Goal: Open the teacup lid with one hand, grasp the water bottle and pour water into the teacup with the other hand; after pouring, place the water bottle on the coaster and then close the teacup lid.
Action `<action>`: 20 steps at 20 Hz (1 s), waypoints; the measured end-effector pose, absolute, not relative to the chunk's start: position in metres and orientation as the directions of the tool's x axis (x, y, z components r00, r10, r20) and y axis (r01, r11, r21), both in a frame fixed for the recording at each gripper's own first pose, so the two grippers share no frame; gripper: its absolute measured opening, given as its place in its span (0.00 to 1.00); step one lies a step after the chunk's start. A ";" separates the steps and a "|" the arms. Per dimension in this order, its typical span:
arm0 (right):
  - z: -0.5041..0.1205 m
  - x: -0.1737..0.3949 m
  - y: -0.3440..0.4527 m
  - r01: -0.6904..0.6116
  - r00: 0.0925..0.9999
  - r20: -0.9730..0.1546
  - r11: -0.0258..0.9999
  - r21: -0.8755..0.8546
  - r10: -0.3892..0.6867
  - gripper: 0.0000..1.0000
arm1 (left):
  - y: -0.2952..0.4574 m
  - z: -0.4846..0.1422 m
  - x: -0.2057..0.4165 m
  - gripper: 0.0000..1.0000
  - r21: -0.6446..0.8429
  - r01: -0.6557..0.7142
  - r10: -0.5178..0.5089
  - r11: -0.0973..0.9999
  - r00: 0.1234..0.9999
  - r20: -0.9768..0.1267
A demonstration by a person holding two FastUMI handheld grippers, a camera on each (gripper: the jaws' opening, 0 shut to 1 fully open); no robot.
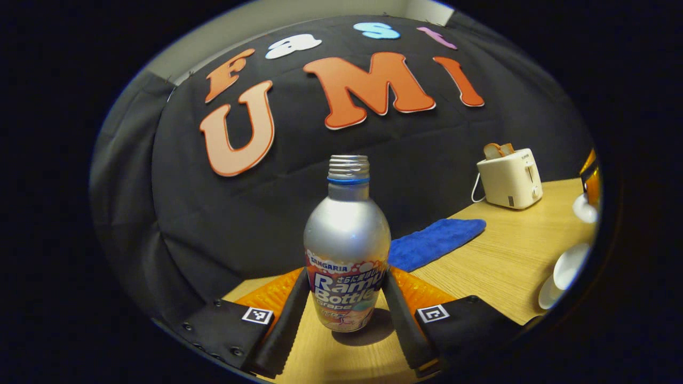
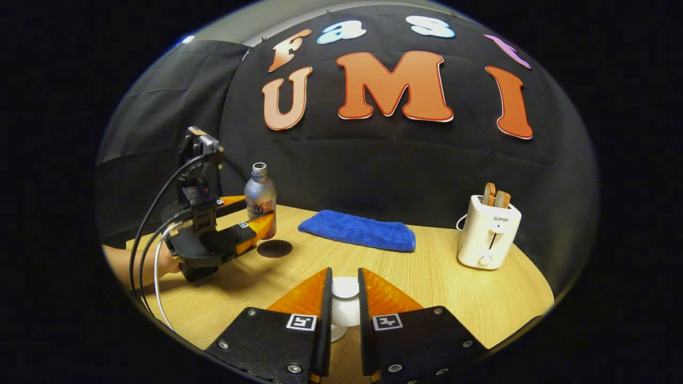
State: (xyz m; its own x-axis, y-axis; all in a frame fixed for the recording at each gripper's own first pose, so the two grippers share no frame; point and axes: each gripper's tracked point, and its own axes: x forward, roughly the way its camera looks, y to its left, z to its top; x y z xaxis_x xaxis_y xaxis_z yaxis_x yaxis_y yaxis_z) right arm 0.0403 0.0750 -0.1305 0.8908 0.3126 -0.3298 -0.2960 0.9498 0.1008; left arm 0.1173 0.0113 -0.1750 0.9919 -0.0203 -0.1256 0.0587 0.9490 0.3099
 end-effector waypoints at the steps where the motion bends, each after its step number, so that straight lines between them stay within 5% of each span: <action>1: -0.133 0.041 0.075 -0.299 0.886 -0.337 0.948 0.109 0.318 0.24 | 0.012 -0.180 0.120 0.83 0.250 0.049 -0.013 0.967 0.990 -0.142; 7: -0.139 0.051 0.072 -0.312 0.877 -0.341 0.940 0.135 0.340 0.23 | 0.006 -0.201 0.124 0.80 0.031 0.018 -0.011 0.999 0.974 -0.226; 20: -0.145 0.054 0.084 -0.348 0.849 -0.361 0.922 0.169 0.386 0.23 | -0.002 -0.227 0.122 0.94 -0.031 0.017 -0.027 0.999 0.943 -0.333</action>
